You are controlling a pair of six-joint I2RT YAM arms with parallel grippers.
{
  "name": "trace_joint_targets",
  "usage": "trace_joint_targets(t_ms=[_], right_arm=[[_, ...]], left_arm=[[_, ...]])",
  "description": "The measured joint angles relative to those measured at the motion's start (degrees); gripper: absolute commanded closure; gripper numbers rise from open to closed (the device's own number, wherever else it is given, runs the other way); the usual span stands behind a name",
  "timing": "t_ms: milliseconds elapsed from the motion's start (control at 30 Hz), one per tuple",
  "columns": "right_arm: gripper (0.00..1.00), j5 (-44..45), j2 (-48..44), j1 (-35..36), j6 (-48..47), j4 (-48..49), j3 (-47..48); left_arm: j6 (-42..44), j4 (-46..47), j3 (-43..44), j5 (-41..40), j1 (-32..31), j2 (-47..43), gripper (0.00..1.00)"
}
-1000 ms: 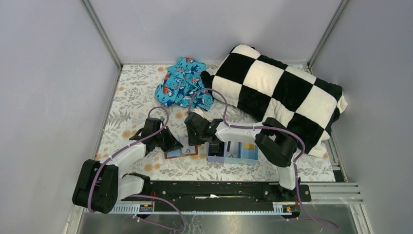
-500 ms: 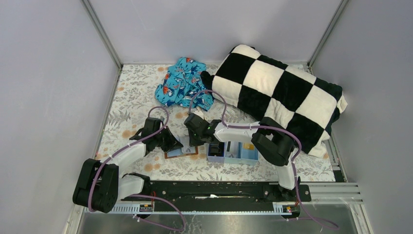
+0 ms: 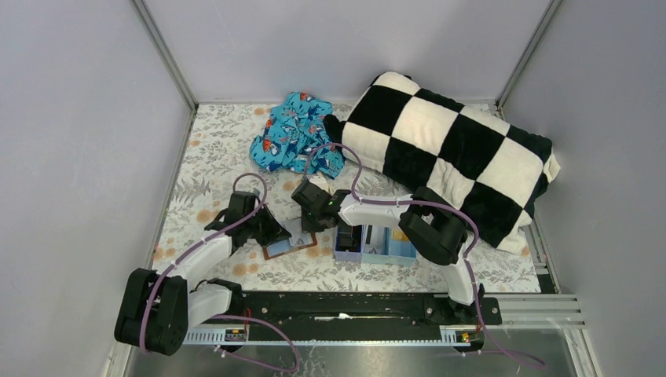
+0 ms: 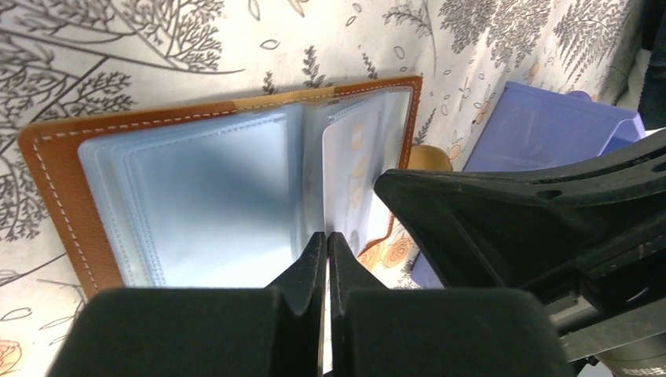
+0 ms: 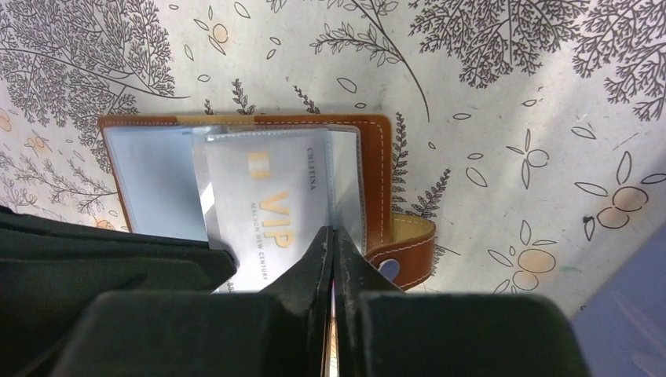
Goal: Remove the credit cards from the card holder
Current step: Remove the credit card from the card holder.
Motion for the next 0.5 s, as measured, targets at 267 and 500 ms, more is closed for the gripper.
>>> trace_joint_targets(t_ms=[267,500], right_arm=[[1.0,0.3,0.2,0.0,1.3,-0.5,0.4],[1.0,0.4,0.3,0.0,2.0,-0.8,0.6]], left_arm=[[-1.9,-1.3,-2.2,-1.2,0.7,-3.7,1.0],[-3.0,-4.0,-2.3,-1.8,1.2,-6.6,1.0]])
